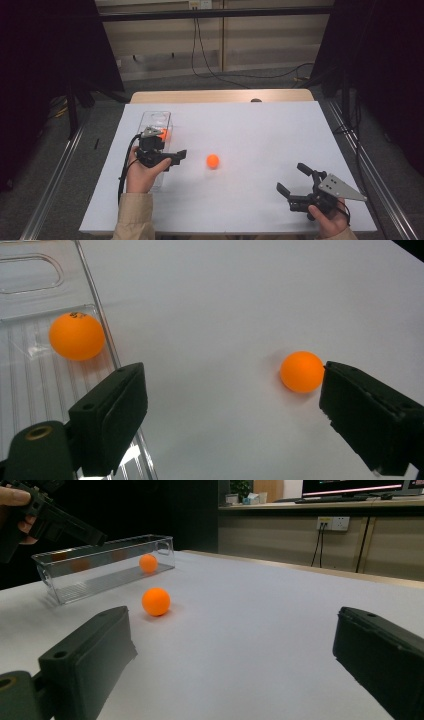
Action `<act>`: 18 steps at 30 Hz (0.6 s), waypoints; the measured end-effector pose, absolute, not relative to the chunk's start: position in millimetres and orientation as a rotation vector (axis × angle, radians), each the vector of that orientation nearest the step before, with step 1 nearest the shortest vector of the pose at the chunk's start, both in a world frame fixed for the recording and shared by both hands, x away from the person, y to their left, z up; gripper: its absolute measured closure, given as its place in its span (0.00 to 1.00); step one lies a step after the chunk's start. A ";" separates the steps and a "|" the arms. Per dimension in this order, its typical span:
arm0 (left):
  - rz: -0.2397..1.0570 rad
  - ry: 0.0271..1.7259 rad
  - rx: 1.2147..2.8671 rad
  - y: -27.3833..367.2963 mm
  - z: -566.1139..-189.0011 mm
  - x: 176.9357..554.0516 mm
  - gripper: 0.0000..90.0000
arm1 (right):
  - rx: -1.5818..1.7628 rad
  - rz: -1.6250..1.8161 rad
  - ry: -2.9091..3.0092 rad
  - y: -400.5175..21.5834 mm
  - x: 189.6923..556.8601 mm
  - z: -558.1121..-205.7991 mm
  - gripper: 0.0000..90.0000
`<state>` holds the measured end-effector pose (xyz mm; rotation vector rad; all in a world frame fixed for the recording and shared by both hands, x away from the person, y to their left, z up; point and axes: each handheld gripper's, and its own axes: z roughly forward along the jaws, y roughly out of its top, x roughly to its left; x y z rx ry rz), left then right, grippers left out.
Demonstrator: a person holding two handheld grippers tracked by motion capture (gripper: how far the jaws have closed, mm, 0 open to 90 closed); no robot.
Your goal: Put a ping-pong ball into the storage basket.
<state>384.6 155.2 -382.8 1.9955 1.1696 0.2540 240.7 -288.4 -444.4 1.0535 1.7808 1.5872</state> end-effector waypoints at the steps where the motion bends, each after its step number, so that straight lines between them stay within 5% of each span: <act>1: 0.251 1.170 1.996 154.9 -382.9 384.6 0.13 | 1.054 1.587 1.781 -288.4 240.6 -444.4 0.02; 18: 0.232 1.154 2.007 147.1 -387.0 385.1 0.13 | 1.055 1.587 1.779 -288.4 240.8 -444.4 0.02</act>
